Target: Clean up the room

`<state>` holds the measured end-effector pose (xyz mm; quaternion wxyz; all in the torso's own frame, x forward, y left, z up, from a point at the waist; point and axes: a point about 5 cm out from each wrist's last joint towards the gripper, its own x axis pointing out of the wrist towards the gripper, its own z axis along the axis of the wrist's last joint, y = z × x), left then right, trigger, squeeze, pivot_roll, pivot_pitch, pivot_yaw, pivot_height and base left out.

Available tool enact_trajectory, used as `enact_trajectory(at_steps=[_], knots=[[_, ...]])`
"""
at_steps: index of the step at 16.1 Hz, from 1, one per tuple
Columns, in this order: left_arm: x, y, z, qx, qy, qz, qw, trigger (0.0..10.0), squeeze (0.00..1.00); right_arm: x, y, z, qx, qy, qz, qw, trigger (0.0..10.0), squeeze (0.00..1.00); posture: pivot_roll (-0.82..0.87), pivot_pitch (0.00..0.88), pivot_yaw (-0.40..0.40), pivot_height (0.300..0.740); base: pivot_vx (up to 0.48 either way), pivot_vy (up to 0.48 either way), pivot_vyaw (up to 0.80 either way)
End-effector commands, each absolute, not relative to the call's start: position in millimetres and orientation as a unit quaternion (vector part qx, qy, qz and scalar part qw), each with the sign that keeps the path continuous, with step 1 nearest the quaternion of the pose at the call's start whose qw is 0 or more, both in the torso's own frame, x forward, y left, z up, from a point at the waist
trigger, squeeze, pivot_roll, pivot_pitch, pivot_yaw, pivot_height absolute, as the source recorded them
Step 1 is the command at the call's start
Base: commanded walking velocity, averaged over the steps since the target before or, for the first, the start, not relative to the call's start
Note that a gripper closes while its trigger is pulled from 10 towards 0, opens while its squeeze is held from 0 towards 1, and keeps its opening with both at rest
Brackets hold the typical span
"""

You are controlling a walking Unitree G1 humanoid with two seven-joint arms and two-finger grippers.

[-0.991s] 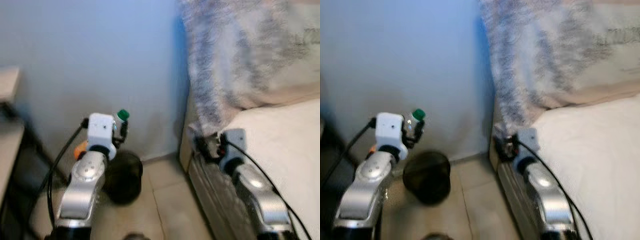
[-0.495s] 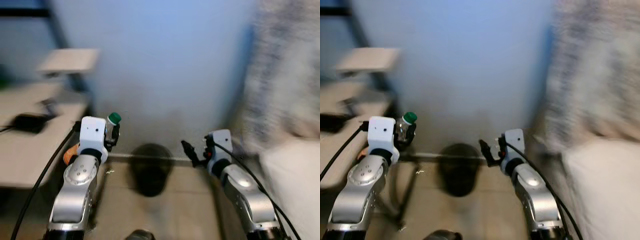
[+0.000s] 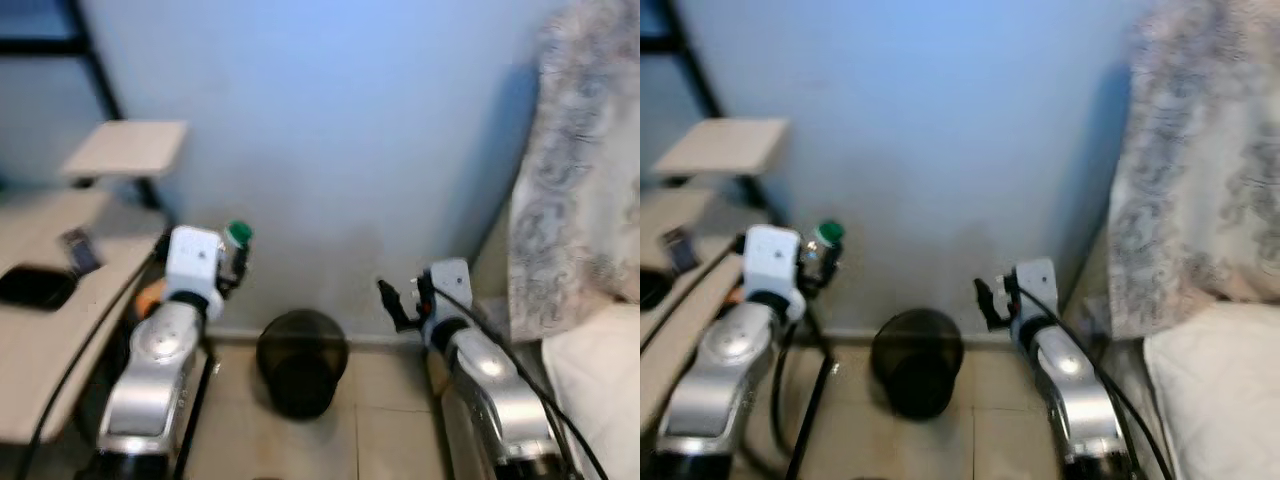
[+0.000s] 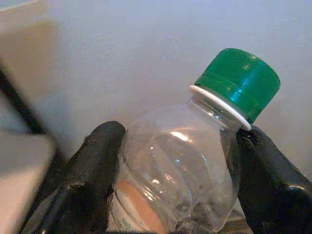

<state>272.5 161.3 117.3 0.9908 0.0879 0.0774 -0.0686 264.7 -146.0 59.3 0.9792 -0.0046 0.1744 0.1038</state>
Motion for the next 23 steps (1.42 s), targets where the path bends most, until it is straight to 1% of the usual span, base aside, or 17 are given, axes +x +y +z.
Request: enact_trajectory(at_steps=[1, 8, 12, 13, 14, 15, 17, 18, 19, 20, 21, 23], knots=[[273, 169, 121, 0.095, 0.072, -0.061, 0.991, 10.0, 0.0, 270, -144, 66, -0.002, 0.158, 0.102, 0.982, 10.0, 0.0, 0.22, 0.0, 0.037, 0.74, 0.364, 0.0, 0.0], [273, 162, 117, 0.094, 0.078, -0.085, 0.989, 10.0, 0.0, 272, -151, 67, -0.017, 0.156, 0.099, 0.983, 10.0, 0.0, 0.21, 0.0, 0.036, 0.74, 0.359, 0.0, 0.0], [274, 155, 113, 0.092, 0.083, -0.112, 0.986, 10.0, 0.0, 270, -159, 67, -0.044, 0.166, 0.114, 0.978, 10.0, 0.0, 0.19, 0.0, 0.041, 0.74, 0.321, 0.0, 0.0], [274, 147, 110, 0.085, 0.083, -0.149, 0.982, 10.0, 0.0, 268, -167, 65, -0.078, 0.179, 0.138, 0.971, 10.0, 0.0, 0.18, 0.0, 0.039, 0.74, 0.0, 0.0, 0.0], [275, 144, 109, 0.08, 0.082, -0.164, 0.98, 10.0, 0.0, 266, -171, 65, -0.091, 0.183, 0.149, 0.967, 10.0, 0.0, 0.18, 0.0, 0.039, 0.74, 0.0, 0.0, 0.0], [279, 140, 107, 0.071, 0.08, -0.186, 0.977, 10.0, 0.0, 264, -177, 67, -0.109, 0.185, 0.181, 0.96, 10.0, 0.0, 0.16, 0.0, 0.038, 0.74, 0.0, 0.0, 0.0], [295, 132, 100, 0.036, 0.091, -0.229, 0.969, 10.0, 0.0, 255, -190, 76, -0.134, 0.194, 0.261, 0.936, 10.0, 0.0, 0.14, 0.0, 0.038, 0.74, 0.0, 0.0, 0.0], [298, 130, 98, 0.026, 0.095, -0.235, 0.967, 10.0, 0.0, 254, -193, 78, -0.137, 0.194, 0.27, 0.933, 10.0, 0.0, 0.11, 0.0, 0.036, 0.74, 0.0, 0.0, 0.0], [308, 121, 94, 0.002, 0.108, -0.257, 0.96, 10.0, 0.0, 252, -200, 84, -0.156, 0.198, 0.301, 0.92, 10.0, 0.0, 0.09, 0.0, 0.035, 0.74, 0.0, 0.0, 0.0], [312, 116, 92, -0.001, 0.11, -0.265, 0.958, 10.0, 0.0, 250, -203, 86, -0.165, 0.201, 0.315, 0.913, 10.0, 0.0, 0.08, 0.0, 0.034, 0.74, 0.0, 0.0, 0.0], [318, 108, 89, 0.0, 0.106, -0.285, 0.953, 10.0, 0.0, 248, -209, 91, -0.177, 0.207, 0.337, 0.901, 10.0, 0.0, 0.07, 0.0, 0.033, 0.74, 0.0, 0.0, 0.0], [327, 96, 90, -0.006, 0.076, -0.299, 0.951, 10.0, 0.0, 245, -217, 98, -0.193, 0.216, 0.356, 0.889, 10.0, 0.0, 0.06, 0.0, 0.028, 0.74, 0.0, 0.0, 0.0]])
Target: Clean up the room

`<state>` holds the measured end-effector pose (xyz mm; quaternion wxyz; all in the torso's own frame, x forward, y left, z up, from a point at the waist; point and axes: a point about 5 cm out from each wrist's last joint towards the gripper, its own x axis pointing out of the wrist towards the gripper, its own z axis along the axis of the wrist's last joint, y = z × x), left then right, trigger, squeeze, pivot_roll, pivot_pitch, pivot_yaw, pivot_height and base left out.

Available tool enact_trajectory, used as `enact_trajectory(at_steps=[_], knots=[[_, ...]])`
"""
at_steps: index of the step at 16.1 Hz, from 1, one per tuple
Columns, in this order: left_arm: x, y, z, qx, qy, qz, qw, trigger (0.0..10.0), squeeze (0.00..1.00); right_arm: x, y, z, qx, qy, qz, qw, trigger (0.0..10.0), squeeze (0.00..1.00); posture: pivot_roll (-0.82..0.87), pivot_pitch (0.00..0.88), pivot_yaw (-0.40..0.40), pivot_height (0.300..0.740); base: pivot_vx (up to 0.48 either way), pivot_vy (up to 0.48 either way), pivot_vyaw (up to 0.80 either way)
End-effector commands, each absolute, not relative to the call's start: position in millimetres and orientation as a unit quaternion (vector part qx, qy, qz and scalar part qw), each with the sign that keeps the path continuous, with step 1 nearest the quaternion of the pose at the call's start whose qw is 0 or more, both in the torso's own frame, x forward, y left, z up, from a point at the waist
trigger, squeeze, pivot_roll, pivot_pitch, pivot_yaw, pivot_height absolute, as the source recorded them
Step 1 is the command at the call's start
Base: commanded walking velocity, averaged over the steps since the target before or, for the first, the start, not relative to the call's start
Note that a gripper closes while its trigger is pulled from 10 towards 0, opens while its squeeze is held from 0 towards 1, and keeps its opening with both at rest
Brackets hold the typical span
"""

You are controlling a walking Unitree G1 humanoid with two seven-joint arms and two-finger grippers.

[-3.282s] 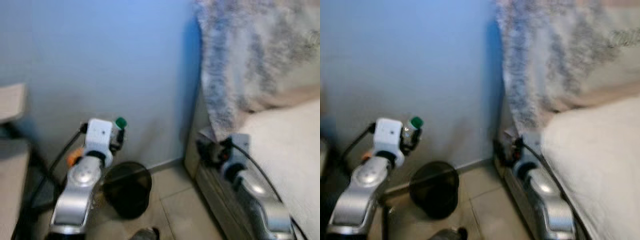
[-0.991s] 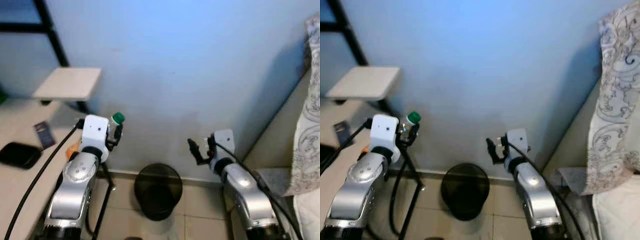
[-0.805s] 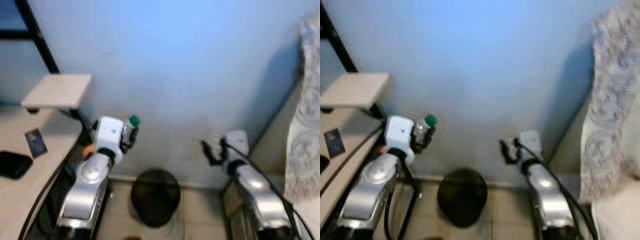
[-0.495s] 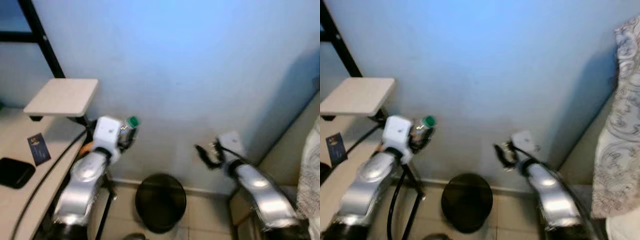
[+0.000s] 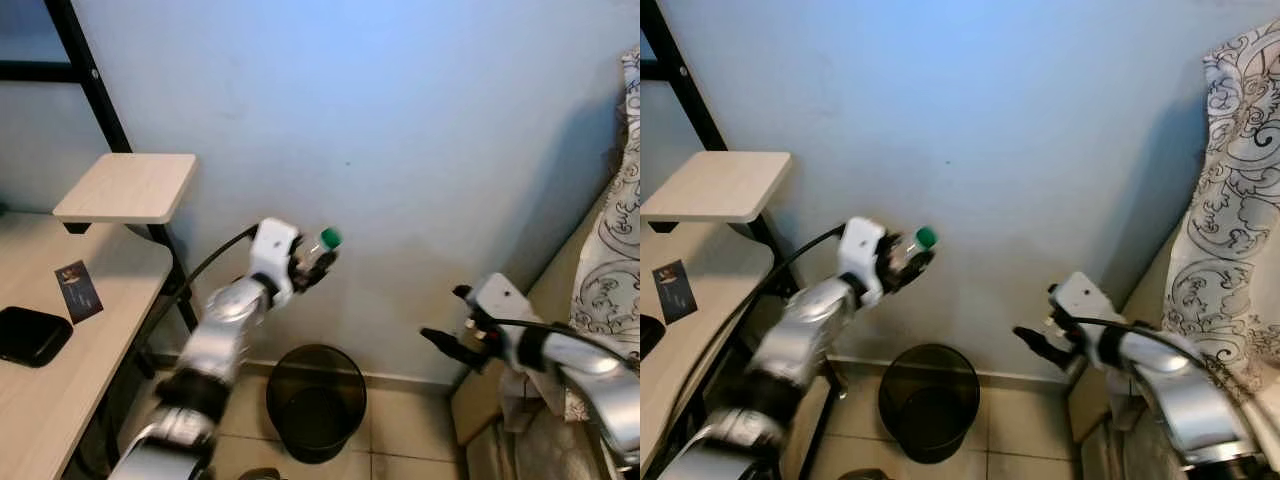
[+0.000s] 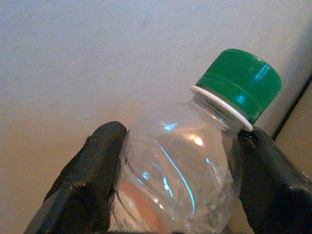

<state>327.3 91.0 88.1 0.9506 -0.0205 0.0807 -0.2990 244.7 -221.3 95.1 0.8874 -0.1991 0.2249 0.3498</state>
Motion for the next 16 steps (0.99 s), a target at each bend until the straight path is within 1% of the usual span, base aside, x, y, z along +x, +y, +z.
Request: enact_trajectory(at_steps=[1, 4, 5, 6, 8, 10, 14, 15, 16], knots=[[330, 88, 91, -0.04, 0.069, -0.304, 0.949, 10.0, 0.0, 245, -221, 101, -0.196, 0.221, 0.36, 0.885, 10.0, 0.0, 0.05, 0.0, 0.027, 0.74, 0.0, 0.0, 0.0], [331, 59, 90, -0.132, 0.082, -0.359, 0.92, 10.0, 0.0, 238, -223, 108, -0.199, 0.232, 0.398, 0.865, 10.0, 0.0, 0.02, 0.0, 0.022, 0.74, 0.0, 0.0, 0.0], [329, 51, 85, -0.14, 0.091, -0.373, 0.913, 10.0, 0.0, 236, -222, 109, -0.2, 0.233, 0.405, 0.862, 10.0, 0.0, 0.02, 0.0, 0.022, 0.74, 0.0, 0.0, 0.0], [326, 44, 79, -0.133, 0.105, -0.386, 0.907, 10.0, 0.0, 237, -220, 110, -0.198, 0.229, 0.406, 0.862, 10.0, 0.0, 0.02, 0.0, 0.02, 0.74, 0.0, 0.0, 0.0], [323, 42, 71, -0.123, 0.123, -0.383, 0.907, 10.0, 0.0, 237, -216, 110, -0.192, 0.225, 0.412, 0.862, 10.0, 0.0, 0.02, 0.0, 0.019, 0.74, 0.0, 0.0, 0.0], [322, 42, 66, -0.154, 0.141, -0.376, 0.903, 10.0, 0.0, 236, -210, 110, -0.186, 0.223, 0.42, 0.86, 10.0, 0.0, 0.02, 0.0, 0.015, 0.74, 0.0, 0.0, 0.0], [323, 42, 66, -0.182, 0.143, -0.38, 0.896, 10.0, 0.0, 236, -208, 110, -0.185, 0.223, 0.427, 0.857, 10.0, 0.0, 0.02, 0.0, 0.011, 0.74, 0.0, 0.0, 0.0], [323, 42, 65, -0.188, 0.148, -0.381, 0.893, 10.0, 0.24, 237, -207, 110, -0.186, 0.223, 0.427, 0.857, 10.0, 0.0, 0.02, 0.0, 0.01, 0.74, 0.0, 0.0, 0.0], [322, 41, 64, -0.195, 0.152, -0.386, 0.889, 10.0, 1.0, 237, -206, 110, -0.182, 0.221, 0.426, 0.858, 10.0, 0.0, 0.02, 0.0, 0.009, 0.74, 0.0, 0.0, 0.0]])
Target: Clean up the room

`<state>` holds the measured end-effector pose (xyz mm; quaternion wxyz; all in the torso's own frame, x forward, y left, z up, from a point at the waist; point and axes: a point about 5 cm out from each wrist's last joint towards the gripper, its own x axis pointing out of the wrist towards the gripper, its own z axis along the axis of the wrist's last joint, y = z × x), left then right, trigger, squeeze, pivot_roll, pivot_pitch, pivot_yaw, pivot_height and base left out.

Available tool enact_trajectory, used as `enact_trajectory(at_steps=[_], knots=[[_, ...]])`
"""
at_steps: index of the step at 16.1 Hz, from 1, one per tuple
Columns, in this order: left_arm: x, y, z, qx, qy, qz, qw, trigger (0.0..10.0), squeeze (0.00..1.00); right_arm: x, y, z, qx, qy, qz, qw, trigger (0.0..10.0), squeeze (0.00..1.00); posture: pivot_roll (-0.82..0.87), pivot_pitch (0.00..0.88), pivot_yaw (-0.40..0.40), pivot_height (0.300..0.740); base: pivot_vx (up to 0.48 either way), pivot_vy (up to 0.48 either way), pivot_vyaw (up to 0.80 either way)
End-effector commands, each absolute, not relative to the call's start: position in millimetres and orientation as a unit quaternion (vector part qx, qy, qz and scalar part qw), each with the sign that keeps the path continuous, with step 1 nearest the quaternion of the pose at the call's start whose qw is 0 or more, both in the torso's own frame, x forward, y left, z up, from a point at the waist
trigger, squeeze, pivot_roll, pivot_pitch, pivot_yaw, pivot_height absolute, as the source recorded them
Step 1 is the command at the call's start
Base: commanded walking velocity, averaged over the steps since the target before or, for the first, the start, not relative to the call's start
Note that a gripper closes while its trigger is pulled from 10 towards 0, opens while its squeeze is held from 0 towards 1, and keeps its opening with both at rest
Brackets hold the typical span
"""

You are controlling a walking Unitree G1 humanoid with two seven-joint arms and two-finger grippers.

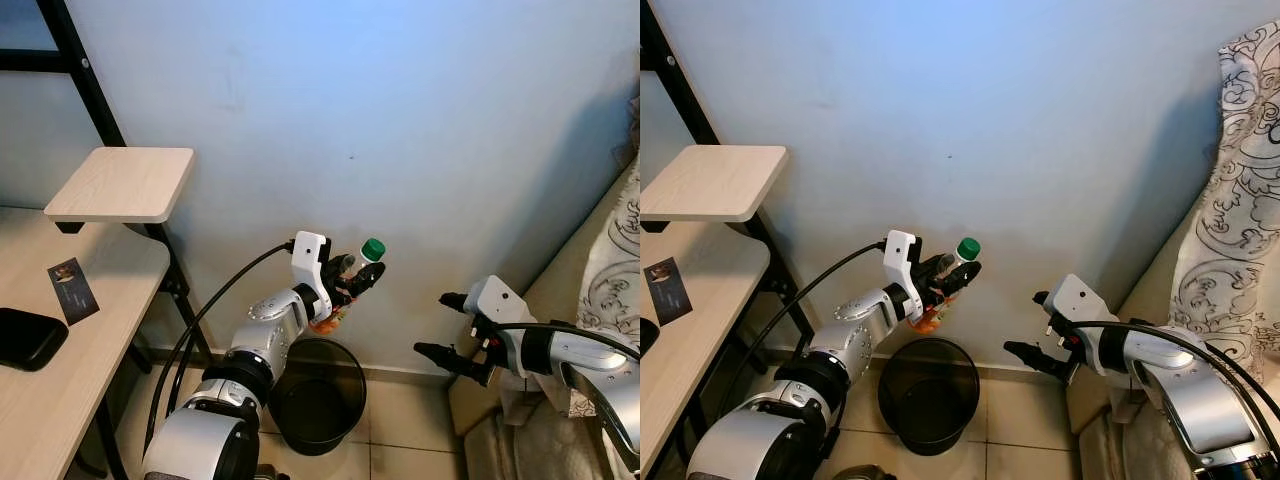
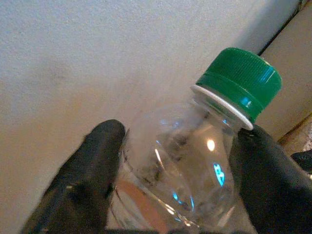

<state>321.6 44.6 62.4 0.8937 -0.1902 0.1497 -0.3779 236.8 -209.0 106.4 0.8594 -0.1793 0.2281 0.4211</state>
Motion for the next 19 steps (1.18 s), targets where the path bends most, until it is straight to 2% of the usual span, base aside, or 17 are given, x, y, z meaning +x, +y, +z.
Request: enact_trajectory(at_steps=[1, 11, 16, 18, 19], knots=[[322, 41, 64, -0.194, 0.152, -0.387, 0.889, 10.0, 1.0, 238, -206, 110, -0.181, 0.221, 0.425, 0.859, 10.0, 0.0, 0.02, 0.0, 0.011, 0.74, 0.0, 0.0, 0.0], [316, 44, 57, -0.174, 0.164, -0.415, 0.878, 10.0, 1.0, 242, -203, 108, -0.183, 0.22, 0.426, 0.858, 10.0, 0.0, 0.04, 0.0, 0.008, 0.74, 0.0, 0.0, 0.0], [307, 65, 53, -0.131, 0.137, -0.438, 0.879, 10.0, 1.0, 244, -198, 105, -0.178, 0.212, 0.42, 0.865, 10.0, 0.0, 0.06, 0.0, 0.013, 0.74, 0.0, 0.0, 0.0], [301, 83, 57, -0.089, 0.107, -0.422, 0.896, 10.0, 1.0, 244, -192, 102, -0.15, 0.191, 0.38, 0.892, 10.0, 0.0, 0.07, 0.0, 0.021, 0.74, 0.0, 0.0, 0.0], [297, 94, 63, -0.066, 0.082, -0.396, 0.912, 10.0, 1.0, 245, -189, 99, -0.128, 0.178, 0.337, 0.916, 10.0, 0.0, 0.07, 0.0, 0.026, 0.74, 0.0, 0.0, 0.0]])
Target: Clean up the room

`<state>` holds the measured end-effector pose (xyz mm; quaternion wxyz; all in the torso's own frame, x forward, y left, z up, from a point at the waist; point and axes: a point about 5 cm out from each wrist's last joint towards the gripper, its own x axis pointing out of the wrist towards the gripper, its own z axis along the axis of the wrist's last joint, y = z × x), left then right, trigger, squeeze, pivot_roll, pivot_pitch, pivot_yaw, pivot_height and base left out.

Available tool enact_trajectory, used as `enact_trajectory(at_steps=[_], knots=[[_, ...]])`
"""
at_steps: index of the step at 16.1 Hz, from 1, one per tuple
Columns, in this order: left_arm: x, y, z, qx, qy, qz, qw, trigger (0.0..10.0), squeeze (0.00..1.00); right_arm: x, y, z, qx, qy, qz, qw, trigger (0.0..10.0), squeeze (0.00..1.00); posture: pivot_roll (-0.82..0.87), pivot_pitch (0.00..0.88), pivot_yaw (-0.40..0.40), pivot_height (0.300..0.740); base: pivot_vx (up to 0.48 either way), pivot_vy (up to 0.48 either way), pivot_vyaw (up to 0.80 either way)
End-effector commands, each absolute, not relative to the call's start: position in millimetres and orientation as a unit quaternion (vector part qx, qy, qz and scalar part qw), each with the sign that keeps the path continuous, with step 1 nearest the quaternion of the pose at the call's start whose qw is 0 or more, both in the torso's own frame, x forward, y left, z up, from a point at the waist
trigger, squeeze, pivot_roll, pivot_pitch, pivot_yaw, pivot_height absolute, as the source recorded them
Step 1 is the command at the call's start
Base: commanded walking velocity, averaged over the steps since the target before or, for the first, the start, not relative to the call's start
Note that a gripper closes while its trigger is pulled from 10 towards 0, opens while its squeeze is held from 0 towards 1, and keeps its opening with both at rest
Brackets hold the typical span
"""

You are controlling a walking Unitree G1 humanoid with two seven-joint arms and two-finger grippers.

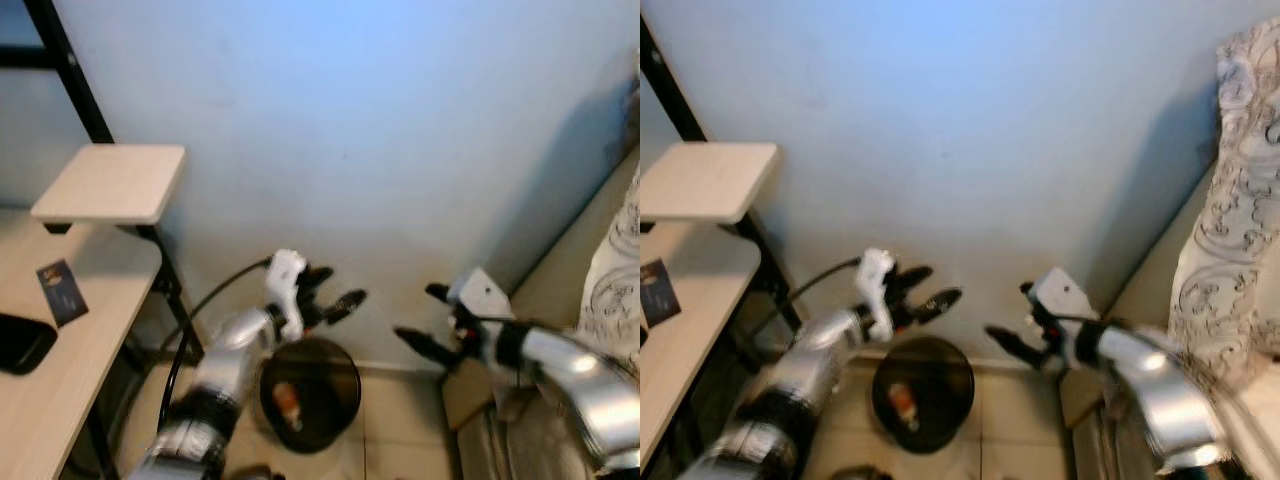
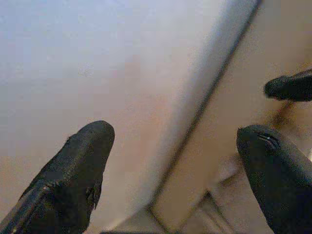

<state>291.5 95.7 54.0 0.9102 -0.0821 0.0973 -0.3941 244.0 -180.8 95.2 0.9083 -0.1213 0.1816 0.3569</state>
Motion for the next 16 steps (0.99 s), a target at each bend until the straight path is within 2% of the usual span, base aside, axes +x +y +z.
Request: enact_trajectory(at_steps=[1, 3, 5, 6, 7, 9, 11, 16], knots=[[294, 99, 65, -0.059, 0.078, -0.382, 0.919, 10.0, 1.0, 246, -188, 97, -0.116, 0.175, 0.314, 0.926, 10.0, 0.0, 0.07, 0.0, 0.029, 0.74, 0.0, 0.0, 0.0], [283, 115, 72, -0.003, 0.073, -0.336, 0.939, 10.0, 0.43, 250, -182, 96, -0.044, 0.137, 0.225, 0.964, 10.0, 0.0, 0.09, 0.0, 0.041, 0.74, 0.0, 0.0, 0.0], [266, 118, 87, 0.016, 0.057, -0.303, 0.951, 10.0, 0.19, 250, -169, 94, 0.036, 0.113, 0.132, 0.984, 10.0, 0.0, 0.1, 0.0, 0.056, 0.74, 0.0, 0.0, -0.4], [265, 118, 89, 0.012, 0.06, -0.293, 0.954, 10.0, 0.19, 249, -168, 94, 0.042, 0.108, 0.121, 0.986, 10.0, 0.0, 0.1, 0.0, 0.056, 0.74, 0.0, 0.0, -0.8], [263, 125, 90, -0.006, 0.075, -0.253, 0.964, 10.0, 0.0, 246, -166, 92, 0.055, 0.105, 0.093, 0.989, 10.0, 0.0, 0.11, 0.0, 0.059, 0.74, 0.0, 0.0, -0.8], [256, 142, 93, 0.025, 0.064, -0.195, 0.978, 10.0, 0.0, 241, -170, 86, 0.08, 0.111, 0.044, 0.99, 10.0, 0.0, 0.12, 0.0, 0.059, 0.74, 0.0, 0.0, -0.79], [251, 156, 87, 0.03, 0.074, -0.138, 0.987, 10.0, 0.0, 240, -167, 84, 0.075, 0.117, 0.047, 0.989, 10.0, 0.0, 0.13, 0.0, 0.053, 0.74, 0.0, 0.0, -0.79], [242, 157, 88, 0.028, 0.096, -0.123, 0.987, 10.0, 0.0, 237, -159, 79, 0.074, 0.131, 0.049, 0.987, 10.0, 0.0, 0.14, 0.0, 0.042, 0.74, 0.0, 0.0, -0.78]])
